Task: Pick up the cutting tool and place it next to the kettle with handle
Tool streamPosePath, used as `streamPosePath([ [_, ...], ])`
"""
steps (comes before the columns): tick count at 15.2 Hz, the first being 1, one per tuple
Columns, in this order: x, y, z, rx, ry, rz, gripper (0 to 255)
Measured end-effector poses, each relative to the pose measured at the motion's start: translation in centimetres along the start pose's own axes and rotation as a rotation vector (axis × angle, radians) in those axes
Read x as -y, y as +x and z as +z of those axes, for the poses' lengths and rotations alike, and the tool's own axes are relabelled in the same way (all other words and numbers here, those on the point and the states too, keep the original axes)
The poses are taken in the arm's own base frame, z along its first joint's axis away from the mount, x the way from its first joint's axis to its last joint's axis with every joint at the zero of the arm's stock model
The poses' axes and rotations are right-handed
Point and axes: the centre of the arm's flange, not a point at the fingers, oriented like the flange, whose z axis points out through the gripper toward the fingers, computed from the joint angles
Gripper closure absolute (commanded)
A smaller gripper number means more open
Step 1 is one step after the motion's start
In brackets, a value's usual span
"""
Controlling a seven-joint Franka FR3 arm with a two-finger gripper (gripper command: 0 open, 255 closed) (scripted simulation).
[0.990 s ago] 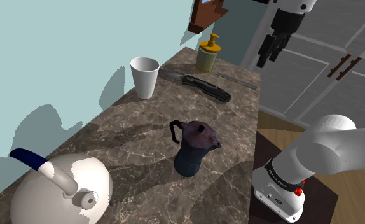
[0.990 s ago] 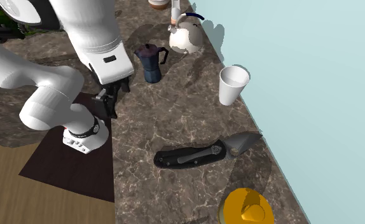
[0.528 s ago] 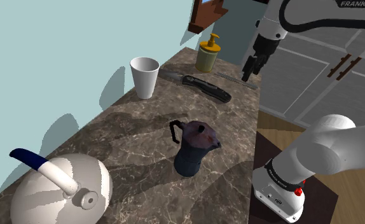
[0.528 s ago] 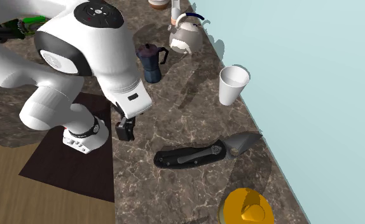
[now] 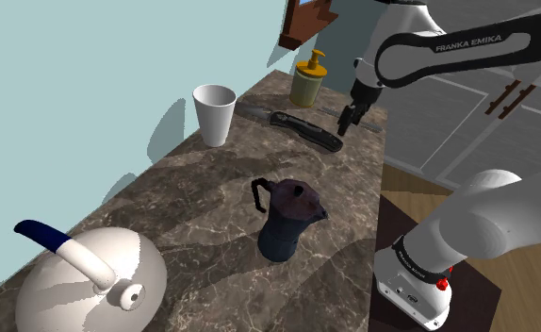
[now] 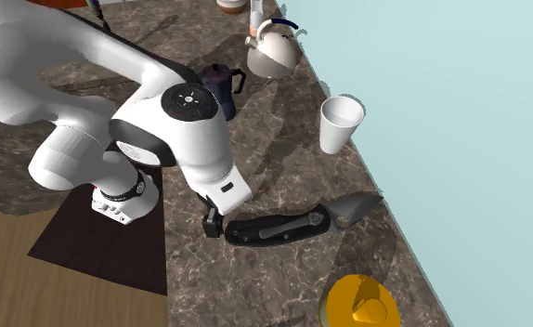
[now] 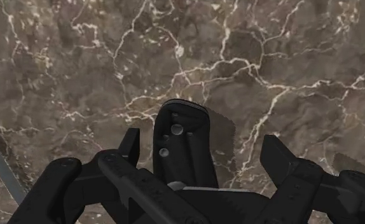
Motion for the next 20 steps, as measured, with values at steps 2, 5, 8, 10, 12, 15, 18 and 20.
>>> streamPosePath([
  [2,-0.2,0.9,2.6,-0.011,-0.002,-0.014,0],
  [5,-0.6,1.7,4.8,-0.023,-0.004,-0.028,0],
  [8,-0.7,1.8,6.7,-0.025,-0.004,-0.03,0],
  [10,-0.7,1.9,7.7,-0.025,-0.004,-0.031,0],
  [12,-0.7,2.0,8.7,-0.026,-0.004,-0.031,0],
  [15,-0.7,2.0,9.0,-0.026,-0.005,-0.031,0],
  [18,-0.7,2.0,9.0,-0.026,-0.005,-0.031,0],
  [20,-0.7,2.0,9.0,-0.026,-0.005,-0.031,255],
])
